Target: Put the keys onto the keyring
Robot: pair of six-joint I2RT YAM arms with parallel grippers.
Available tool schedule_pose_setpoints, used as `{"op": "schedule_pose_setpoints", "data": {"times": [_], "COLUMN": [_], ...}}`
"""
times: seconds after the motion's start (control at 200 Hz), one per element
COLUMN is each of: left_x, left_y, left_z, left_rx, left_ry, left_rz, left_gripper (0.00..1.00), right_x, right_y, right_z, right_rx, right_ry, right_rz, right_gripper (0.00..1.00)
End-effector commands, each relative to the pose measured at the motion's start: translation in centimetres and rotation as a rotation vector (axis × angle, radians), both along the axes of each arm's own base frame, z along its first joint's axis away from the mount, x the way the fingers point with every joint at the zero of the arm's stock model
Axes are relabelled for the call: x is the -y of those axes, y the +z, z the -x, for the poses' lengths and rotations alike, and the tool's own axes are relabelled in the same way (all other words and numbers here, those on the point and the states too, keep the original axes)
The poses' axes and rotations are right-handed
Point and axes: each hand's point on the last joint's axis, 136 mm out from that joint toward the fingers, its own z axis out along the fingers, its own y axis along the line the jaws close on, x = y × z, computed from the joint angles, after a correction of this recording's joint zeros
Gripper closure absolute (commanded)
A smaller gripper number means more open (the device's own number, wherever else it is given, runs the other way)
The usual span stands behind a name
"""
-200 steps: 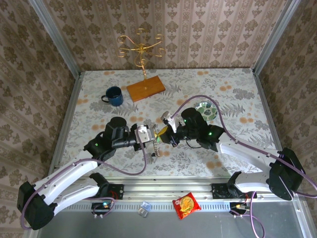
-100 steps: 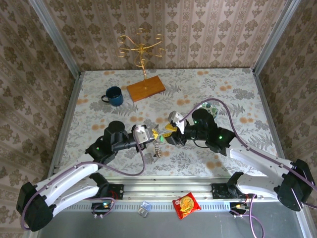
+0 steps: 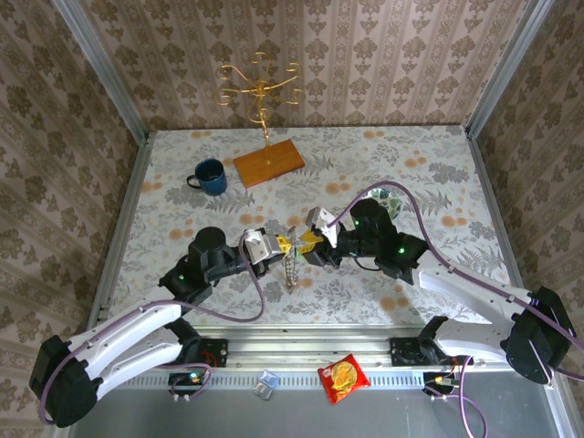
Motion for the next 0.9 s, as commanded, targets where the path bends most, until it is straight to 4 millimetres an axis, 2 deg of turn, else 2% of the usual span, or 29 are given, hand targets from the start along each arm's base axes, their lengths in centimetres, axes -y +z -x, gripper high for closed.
{"op": "schedule_pose_setpoints", "data": {"times": [0.0,0.32,0.645,0.895], "left_x": [0.0,0.0,0.0,0.1], "left_y": [2.2,2.3,2.0,2.1], "left_z": [0.4,0.4,0.4,0.4], "left_rx": [0.040,0.045,0.045,0.047], "left_ry": [-0.017,-0.016,-0.017,-0.022], "left_rz": [0.079,0.086,0.074,0.071], "left_gripper": [1.00,1.00,1.00,1.00], "right_x": [-0.6,-0.8,-0.6,-0.8], "right_y": [1.2,1.3,2.2,2.6], "right_z": [-0.3,-0.4,-0.5,-0.7], "right_rx": [-0.005,-0.017,0.005,0.007], "right_ry": [0.010,0.012,0.003,0.009], "right_rz": [-0.040,-0.045,-0.071,-0.082], "right_gripper": [0.68,0.75,0.68,0.71]}}
